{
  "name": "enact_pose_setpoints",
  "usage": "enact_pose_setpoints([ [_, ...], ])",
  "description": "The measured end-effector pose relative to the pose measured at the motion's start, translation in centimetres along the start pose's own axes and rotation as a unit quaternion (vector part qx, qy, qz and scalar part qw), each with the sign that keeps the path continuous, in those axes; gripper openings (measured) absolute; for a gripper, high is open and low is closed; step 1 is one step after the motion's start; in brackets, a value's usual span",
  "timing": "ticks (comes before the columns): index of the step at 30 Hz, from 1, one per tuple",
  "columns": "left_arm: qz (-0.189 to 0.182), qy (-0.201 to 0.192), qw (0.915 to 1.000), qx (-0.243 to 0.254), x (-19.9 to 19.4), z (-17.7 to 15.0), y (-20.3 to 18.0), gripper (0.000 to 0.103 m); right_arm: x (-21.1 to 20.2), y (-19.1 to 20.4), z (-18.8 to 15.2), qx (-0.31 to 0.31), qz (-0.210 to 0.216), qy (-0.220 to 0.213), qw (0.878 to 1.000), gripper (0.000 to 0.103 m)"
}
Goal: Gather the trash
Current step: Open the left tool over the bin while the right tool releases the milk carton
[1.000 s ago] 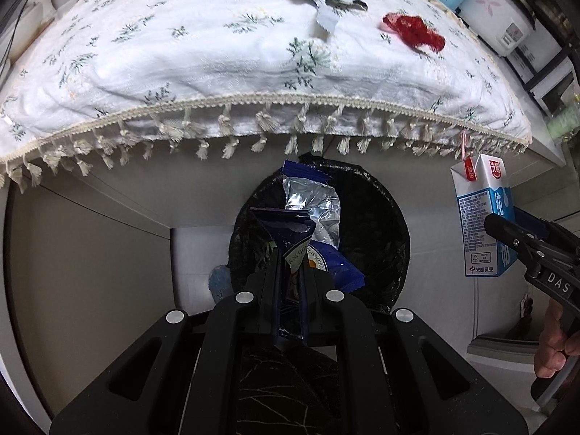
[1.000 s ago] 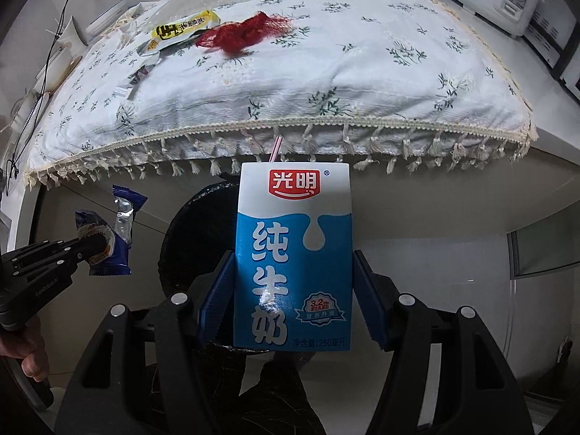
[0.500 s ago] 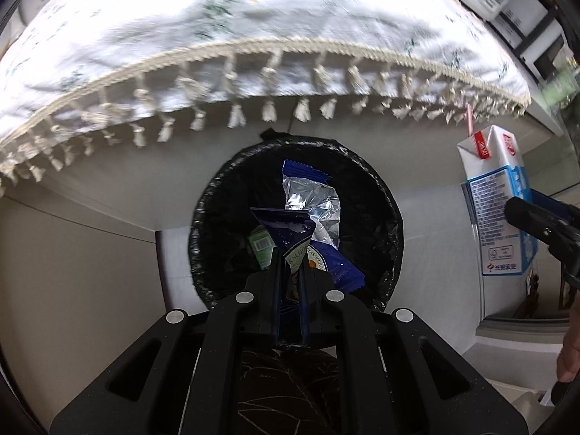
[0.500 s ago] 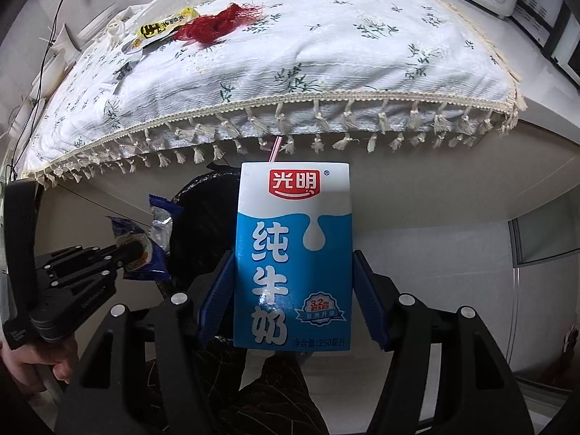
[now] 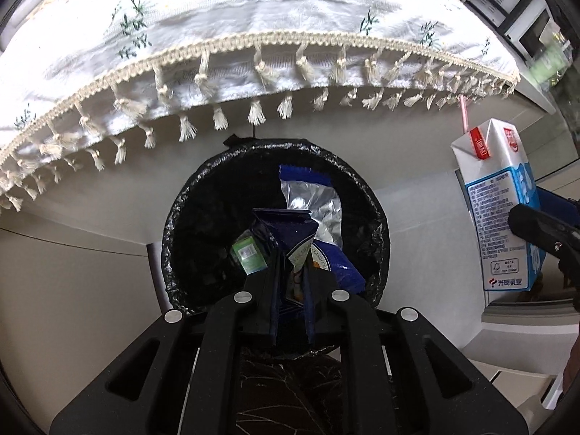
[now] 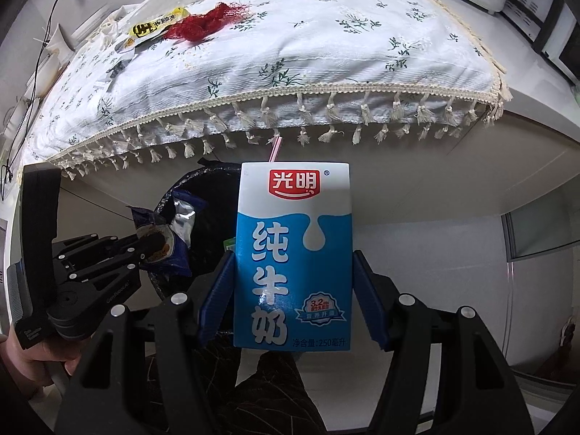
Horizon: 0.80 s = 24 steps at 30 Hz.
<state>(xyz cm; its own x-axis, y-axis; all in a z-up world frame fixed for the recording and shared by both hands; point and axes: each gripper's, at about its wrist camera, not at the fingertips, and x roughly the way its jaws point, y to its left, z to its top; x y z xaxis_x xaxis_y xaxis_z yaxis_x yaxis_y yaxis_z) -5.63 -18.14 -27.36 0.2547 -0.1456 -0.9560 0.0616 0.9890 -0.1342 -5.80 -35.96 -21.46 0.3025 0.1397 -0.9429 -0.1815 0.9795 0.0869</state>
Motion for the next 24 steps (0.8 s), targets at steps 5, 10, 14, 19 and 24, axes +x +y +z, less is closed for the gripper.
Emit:
enact_pose_setpoints([
  [5, 0.006, -0.007, 0.9999, -0.008, -0.5, 0.2, 0.6, 0.029, 0.4, 0.6, 0.3, -0.004, 0.004, 0.003, 1.0, 0.061],
  [10, 0.007, -0.021, 0.9995, -0.023, -1.7, 0.3, 1.5, 0.05, 1.0, 1.6, 0.6, -0.015, 0.012, 0.009, 1.0, 0.061],
  [14, 0.008, -0.035, 0.9986, -0.039, -2.8, 0.3, 2.4, 0.063, 1.4, 2.8, 1.1, -0.025, 0.021, 0.009, 0.999, 0.061],
  [19, 0.013, -0.05, 0.9969, -0.059, -4.2, 0.1, 3.8, 0.084, 2.2, 4.4, 1.5, -0.039, 0.032, 0.014, 0.999, 0.061],
  [24, 0.031, -0.054, 0.9949, -0.079, -5.3, -0.3, 5.3, 0.095, 3.5, 6.0, 1.8, -0.052, 0.044, 0.027, 0.997, 0.061],
])
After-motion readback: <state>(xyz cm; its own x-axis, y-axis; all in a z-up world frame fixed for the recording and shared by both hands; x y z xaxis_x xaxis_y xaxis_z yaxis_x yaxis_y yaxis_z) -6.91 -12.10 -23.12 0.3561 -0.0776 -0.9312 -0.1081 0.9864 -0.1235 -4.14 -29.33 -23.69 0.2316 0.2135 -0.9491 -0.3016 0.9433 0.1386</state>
